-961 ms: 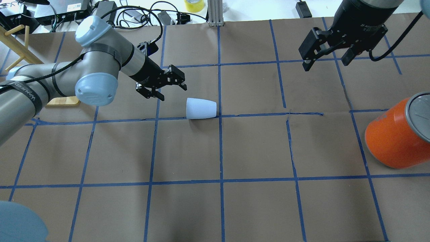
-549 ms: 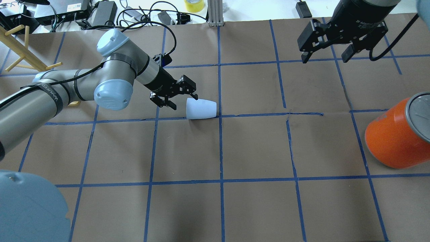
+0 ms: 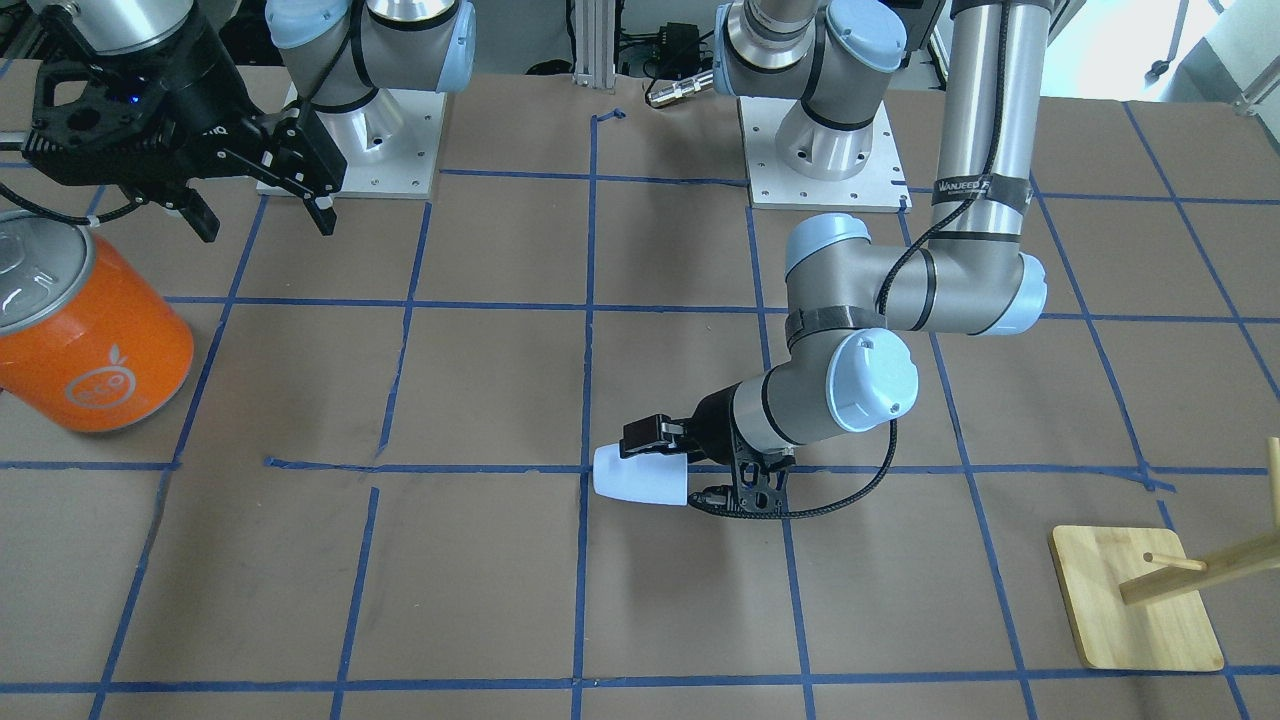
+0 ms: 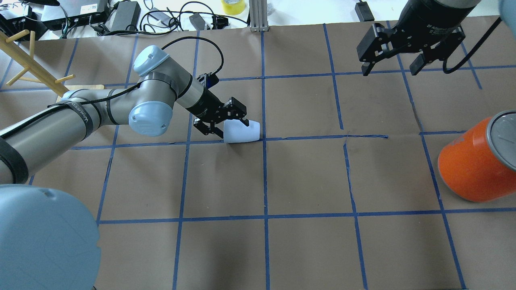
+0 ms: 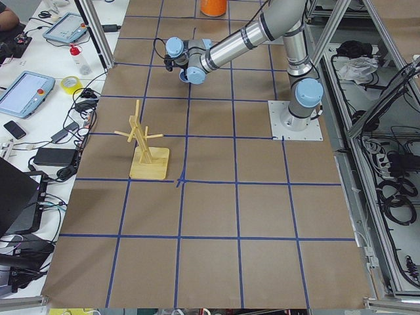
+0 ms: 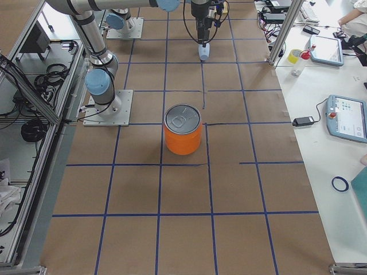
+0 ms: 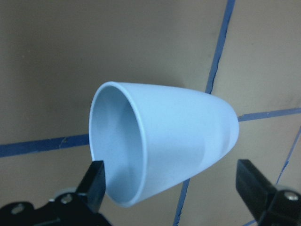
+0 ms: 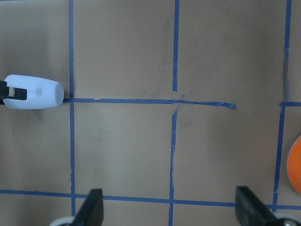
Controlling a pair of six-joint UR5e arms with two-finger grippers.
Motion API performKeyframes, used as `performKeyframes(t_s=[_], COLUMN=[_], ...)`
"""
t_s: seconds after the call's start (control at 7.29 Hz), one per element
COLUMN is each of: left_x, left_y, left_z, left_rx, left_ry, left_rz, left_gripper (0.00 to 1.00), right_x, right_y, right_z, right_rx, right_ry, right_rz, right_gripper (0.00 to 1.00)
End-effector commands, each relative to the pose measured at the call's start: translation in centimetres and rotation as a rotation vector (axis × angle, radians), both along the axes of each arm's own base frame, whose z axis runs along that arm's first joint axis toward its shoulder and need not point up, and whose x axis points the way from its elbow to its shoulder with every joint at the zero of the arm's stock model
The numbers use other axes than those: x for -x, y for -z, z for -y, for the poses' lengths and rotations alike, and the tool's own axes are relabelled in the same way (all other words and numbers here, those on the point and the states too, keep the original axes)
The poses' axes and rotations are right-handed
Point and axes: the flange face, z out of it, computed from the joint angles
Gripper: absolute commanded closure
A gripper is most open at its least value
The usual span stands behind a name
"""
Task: Flip cup
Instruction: 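Grasp the cup rim with the left gripper and lift it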
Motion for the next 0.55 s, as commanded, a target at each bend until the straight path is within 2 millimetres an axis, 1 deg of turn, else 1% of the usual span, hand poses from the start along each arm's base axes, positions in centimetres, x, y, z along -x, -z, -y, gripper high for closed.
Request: performKeyframes(t_s=[0.0, 0.14, 0.27, 0.41], left_x=[0.3, 0.5, 0.5, 0.4], left_y=[0.1, -0.2, -1.3, -2.8], left_z=[0.2, 0.4, 1.2, 2.5], left_rx=[0.005, -0.019, 0.002, -0.004], left_ry=[-0.002, -0.051, -0.083, -0.156], left_rz=[-0.006, -0.025, -0.027, -0.009], left_gripper=[0.93, 1.0, 1.0, 1.0], right_x=[0.1, 0.1, 0.1, 0.0], right_y=[0.1, 0.1, 0.2, 0.2], right_z=[0.1, 0.1, 0.0, 0.0], right_rx=[-0.002, -0.002, -0.005, -0.005], right_ry=[-0.001, 0.0, 0.001, -0.001], right_rz=[-0.002, -0.002, -0.002, -0.001], right_gripper=[0.0, 0.0, 0.0, 0.0])
